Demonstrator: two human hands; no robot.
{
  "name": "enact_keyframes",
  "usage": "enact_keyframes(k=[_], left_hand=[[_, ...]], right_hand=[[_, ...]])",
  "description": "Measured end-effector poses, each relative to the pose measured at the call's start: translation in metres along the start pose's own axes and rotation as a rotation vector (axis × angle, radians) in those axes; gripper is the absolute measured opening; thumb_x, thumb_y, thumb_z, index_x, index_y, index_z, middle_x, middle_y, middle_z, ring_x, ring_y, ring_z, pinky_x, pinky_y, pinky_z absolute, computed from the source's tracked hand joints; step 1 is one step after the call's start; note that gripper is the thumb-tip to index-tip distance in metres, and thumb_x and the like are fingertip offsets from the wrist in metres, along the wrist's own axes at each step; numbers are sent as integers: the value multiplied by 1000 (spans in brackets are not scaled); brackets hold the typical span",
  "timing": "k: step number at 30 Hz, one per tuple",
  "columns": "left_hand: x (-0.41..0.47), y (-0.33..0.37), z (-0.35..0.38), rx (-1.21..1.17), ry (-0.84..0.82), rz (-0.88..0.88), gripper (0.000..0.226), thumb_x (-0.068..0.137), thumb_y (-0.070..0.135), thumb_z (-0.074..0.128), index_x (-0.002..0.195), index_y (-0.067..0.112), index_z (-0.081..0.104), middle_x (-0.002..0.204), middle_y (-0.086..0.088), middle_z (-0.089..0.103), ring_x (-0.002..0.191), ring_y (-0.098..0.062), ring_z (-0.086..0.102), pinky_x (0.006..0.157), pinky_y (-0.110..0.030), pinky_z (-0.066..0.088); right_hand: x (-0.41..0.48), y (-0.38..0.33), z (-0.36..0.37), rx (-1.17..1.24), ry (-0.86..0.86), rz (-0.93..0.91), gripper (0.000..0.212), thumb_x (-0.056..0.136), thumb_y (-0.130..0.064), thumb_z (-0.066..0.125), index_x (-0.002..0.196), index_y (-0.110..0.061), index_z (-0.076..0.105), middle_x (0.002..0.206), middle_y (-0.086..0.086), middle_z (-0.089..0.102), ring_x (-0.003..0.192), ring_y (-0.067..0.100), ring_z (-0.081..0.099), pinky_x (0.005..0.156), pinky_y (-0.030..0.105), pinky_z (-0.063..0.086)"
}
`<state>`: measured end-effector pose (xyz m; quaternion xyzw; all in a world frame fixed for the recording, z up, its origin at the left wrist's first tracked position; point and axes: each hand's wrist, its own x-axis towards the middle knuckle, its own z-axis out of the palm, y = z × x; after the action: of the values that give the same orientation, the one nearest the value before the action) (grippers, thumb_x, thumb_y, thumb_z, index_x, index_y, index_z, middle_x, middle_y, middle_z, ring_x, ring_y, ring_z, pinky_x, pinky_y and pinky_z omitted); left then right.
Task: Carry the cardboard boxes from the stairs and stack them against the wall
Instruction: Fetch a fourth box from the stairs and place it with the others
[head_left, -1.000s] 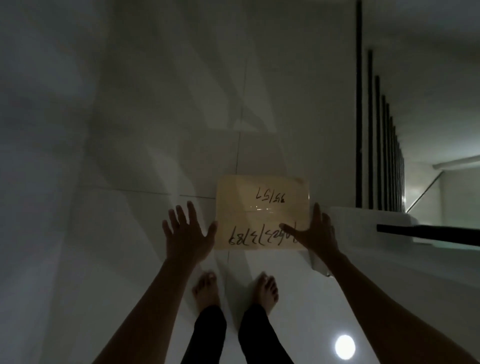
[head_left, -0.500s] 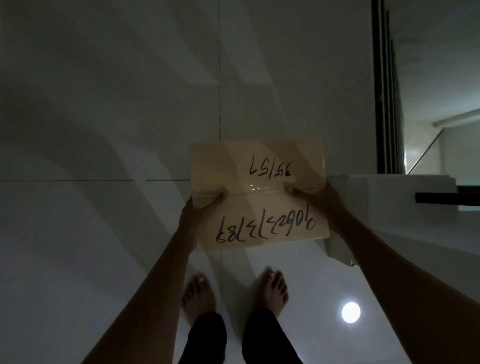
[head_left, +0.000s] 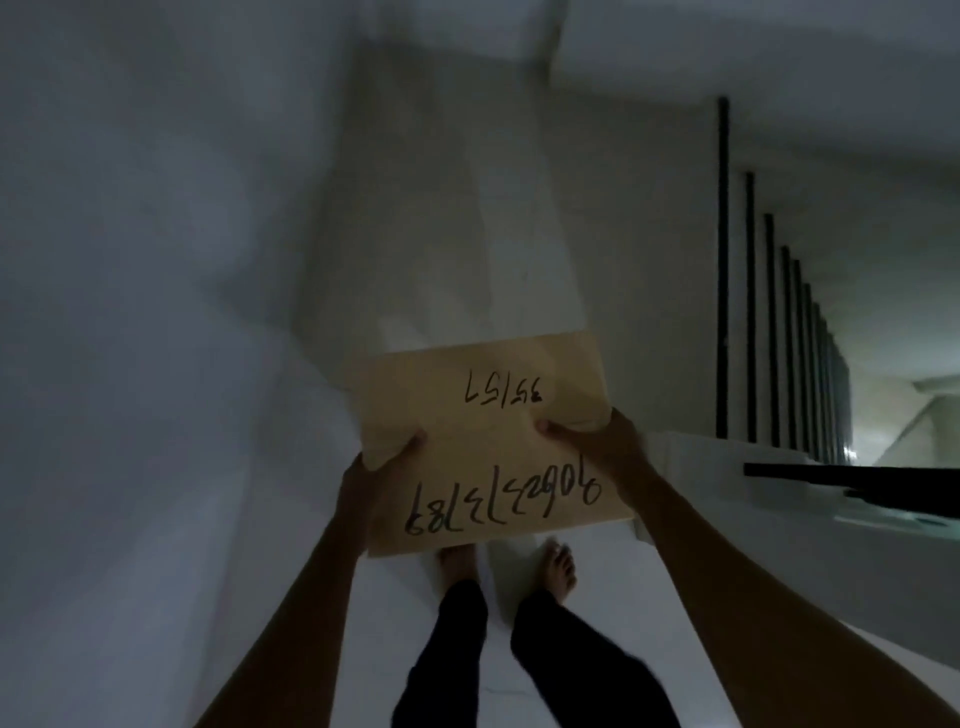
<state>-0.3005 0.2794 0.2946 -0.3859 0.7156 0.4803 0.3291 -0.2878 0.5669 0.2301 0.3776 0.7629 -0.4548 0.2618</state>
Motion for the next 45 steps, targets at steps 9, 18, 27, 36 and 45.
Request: enact_keyframes(k=[9,18,27,36,45], left_hand=[[-230,-77,-117,-272,172,38,81,60,77,75,117,20,67,96,-3,77,85,-23,74,80,-42,63],[-382,-238,-143,-613,463,-68,74,67,72,79,119,20,67,98,-6,77,85,-24,76,85,-45,63],[-485,-431,-164,-885,647,-155,94,47,88,75,113,21,70,97,-7,79,83,-25,78,82,-47,64],[-592,-642,-171,-1037,825,-213,81,63,77,78,118,20,64,99,-8,76,87,-25,76,83,-47,64],[-668,-799,-181,-1140,957,-292,101,47,90,72,122,22,65,107,-7,75,95,-26,74,89,-48,61]], right_hand=[[-240,-84,-20,-140,-111,-251,118,32,-86,86,130,-23,66,118,2,76,104,25,75,91,45,62],[-391,-62,27,-359,-333,-484,106,43,-73,92,130,-16,67,120,8,75,107,31,72,95,47,60],[-530,9,139,-691,-582,-678,88,58,-63,94,126,-12,70,116,11,77,91,27,72,88,38,60],[-689,151,237,-791,-757,-730,133,22,-86,84,132,-13,67,121,11,75,108,32,73,96,48,60],[-809,270,314,-971,-822,-805,102,58,-69,89,139,-13,62,131,11,71,122,33,67,104,44,53]])
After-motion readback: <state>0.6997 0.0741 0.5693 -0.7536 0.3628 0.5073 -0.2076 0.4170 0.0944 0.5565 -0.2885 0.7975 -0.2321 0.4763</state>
